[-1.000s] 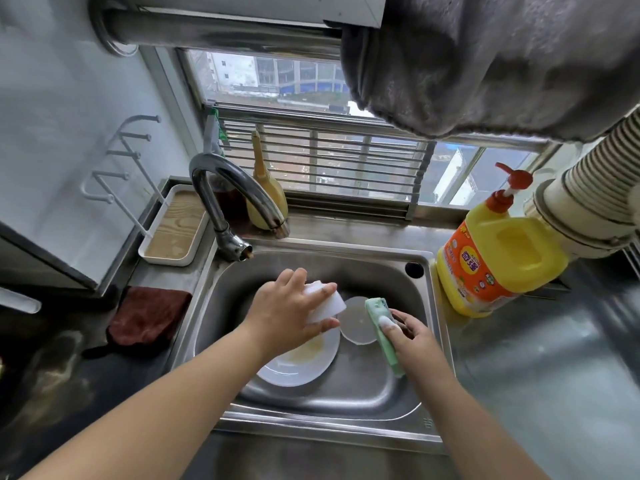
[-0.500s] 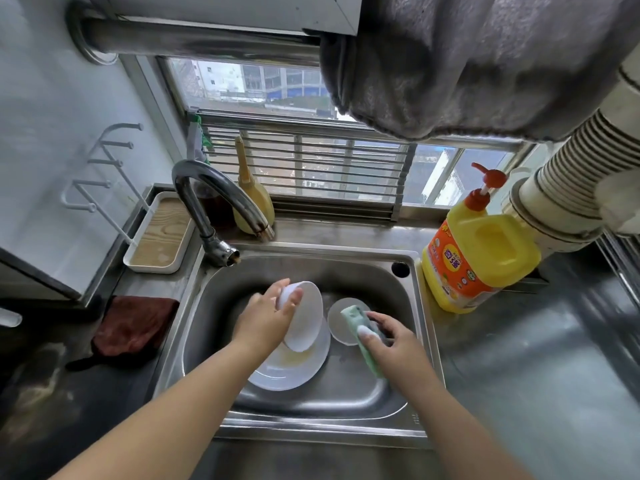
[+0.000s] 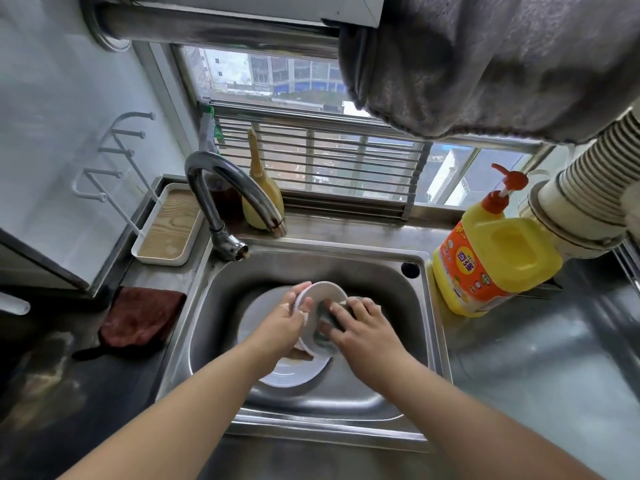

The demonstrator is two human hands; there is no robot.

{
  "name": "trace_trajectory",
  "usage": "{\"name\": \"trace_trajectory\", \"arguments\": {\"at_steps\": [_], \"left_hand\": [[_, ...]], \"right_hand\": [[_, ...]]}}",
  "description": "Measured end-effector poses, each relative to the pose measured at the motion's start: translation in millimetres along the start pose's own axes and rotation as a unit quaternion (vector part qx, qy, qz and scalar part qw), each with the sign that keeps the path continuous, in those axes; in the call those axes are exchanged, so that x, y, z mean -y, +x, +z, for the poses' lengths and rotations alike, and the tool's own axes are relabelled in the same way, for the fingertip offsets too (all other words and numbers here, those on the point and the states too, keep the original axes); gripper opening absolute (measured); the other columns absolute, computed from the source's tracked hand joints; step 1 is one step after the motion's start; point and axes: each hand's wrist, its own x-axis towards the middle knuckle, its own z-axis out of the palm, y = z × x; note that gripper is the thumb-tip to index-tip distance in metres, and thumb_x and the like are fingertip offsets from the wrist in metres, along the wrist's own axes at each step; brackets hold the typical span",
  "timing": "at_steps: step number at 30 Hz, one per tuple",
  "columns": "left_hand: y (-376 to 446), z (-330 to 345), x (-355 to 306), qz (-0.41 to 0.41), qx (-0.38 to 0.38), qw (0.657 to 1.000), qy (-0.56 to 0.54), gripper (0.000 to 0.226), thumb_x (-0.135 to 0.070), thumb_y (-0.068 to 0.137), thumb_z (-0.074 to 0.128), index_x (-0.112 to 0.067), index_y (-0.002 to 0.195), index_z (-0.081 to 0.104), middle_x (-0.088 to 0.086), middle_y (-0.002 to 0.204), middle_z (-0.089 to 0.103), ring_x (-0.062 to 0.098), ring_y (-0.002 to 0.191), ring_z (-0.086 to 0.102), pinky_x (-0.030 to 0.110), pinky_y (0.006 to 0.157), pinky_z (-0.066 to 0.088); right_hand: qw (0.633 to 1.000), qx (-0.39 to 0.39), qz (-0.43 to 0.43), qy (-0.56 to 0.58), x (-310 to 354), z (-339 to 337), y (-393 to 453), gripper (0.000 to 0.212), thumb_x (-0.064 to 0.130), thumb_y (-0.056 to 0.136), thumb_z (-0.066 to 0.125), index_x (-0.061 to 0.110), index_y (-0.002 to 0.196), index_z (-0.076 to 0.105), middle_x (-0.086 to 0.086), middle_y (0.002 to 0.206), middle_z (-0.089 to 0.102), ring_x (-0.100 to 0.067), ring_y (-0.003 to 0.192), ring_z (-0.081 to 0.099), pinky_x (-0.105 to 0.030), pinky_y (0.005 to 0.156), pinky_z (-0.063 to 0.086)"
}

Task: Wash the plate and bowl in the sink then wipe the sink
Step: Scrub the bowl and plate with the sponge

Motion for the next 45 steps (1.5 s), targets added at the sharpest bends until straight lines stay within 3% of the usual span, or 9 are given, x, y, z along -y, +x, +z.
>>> {"name": "trace_trajectory", "arguments": {"at_steps": [5,16,19,23,26,30,37,42,45], "left_hand": [[6,5,-20,-0.013,-0.004,1.000,0.007,0.022,-0.041,0.100,0.038,-0.049,0.119,0.045,-0.006,0.110,0.052,0.021,0.099,0.058,0.038,0.053,0.058],[11,-24,-64,-0.118,0.113,0.973,0.166,0.030,-0.037,0.102,0.034,-0.024,0.119,0.055,0.015,0.102,0.064,0.028,0.075,0.067,0.034,0.053,0.057],[12,-19,-52,-0.087,0.060,0.990,0.094,0.029,-0.014,0.098,0.038,-0.022,0.120,0.055,0.013,0.105,0.062,0.027,0.078,0.066,0.038,0.062,0.059],[10,11,-18,-0.042,-0.008,0.997,-0.070,0.056,-0.002,0.093,0.032,-0.044,0.130,0.039,0.008,0.118,0.054,0.024,0.087,0.061,0.034,0.057,0.056],[7,5,-18,-0.036,0.002,0.999,-0.023,0.057,0.002,0.090,0.028,-0.041,0.126,0.044,0.008,0.119,0.054,0.026,0.087,0.061,0.036,0.053,0.057],[7,-29,-49,-0.088,0.177,0.976,0.092,0.063,0.006,0.085,0.029,-0.034,0.129,0.050,0.018,0.119,0.057,0.037,0.098,0.064,0.043,0.064,0.058],[7,11,-35,-0.002,0.017,0.994,-0.110,0.077,0.015,0.082,0.030,-0.042,0.133,0.037,0.011,0.122,0.050,0.027,0.101,0.057,0.043,0.074,0.056],[14,-22,-38,-0.096,0.150,0.983,0.030,0.073,0.011,0.072,0.030,-0.035,0.124,0.052,0.018,0.124,0.055,0.038,0.109,0.060,0.059,0.083,0.052],[14,-22,-45,-0.049,0.123,0.991,0.007,0.073,0.009,0.073,0.035,-0.035,0.130,0.045,0.016,0.121,0.055,0.033,0.107,0.061,0.058,0.085,0.053]], "right_hand": [[0.986,-0.043,0.036,0.155,31,1,2,0.042,0.031,0.093,0.042,0.036,0.134,0.047,0.004,0.143,0.042,-0.031,0.114,0.043,-0.037,0.100,0.034],[0.975,-0.106,-0.165,-0.107,-16,-19,-1,0.048,0.058,0.065,0.063,0.028,0.102,0.067,-0.005,0.115,0.066,-0.029,0.085,0.061,-0.039,0.079,0.050],[0.983,-0.138,-0.074,-0.096,-10,-10,2,0.039,0.027,0.052,0.078,0.024,0.091,0.071,-0.007,0.106,0.070,-0.031,0.073,0.062,-0.037,0.068,0.050],[0.987,-0.117,0.089,0.064,19,0,11,0.035,0.045,0.052,0.074,0.035,0.085,0.072,0.002,0.094,0.073,-0.024,0.062,0.064,-0.034,0.055,0.050],[0.982,-0.165,0.030,0.086,13,14,5,0.038,0.045,0.060,0.062,0.035,0.095,0.071,0.004,0.103,0.071,-0.023,0.071,0.064,-0.036,0.063,0.051],[0.947,-0.242,-0.186,-0.102,-31,11,6,0.029,0.019,0.078,0.048,0.025,0.099,0.067,-0.006,0.118,0.065,-0.031,0.092,0.057,-0.042,0.086,0.042],[0.973,-0.222,0.055,0.002,0,8,26,0.039,0.027,0.043,0.081,0.029,0.081,0.071,0.004,0.099,0.072,-0.026,0.072,0.060,-0.033,0.069,0.041],[0.951,-0.247,-0.167,-0.077,-32,21,12,0.029,0.020,0.074,0.058,0.027,0.100,0.067,-0.002,0.116,0.065,-0.028,0.092,0.057,-0.039,0.083,0.043],[0.954,-0.266,-0.109,-0.089,-32,8,19,0.032,0.021,0.066,0.067,0.024,0.098,0.069,-0.004,0.113,0.067,-0.031,0.085,0.059,-0.039,0.080,0.042]]}}
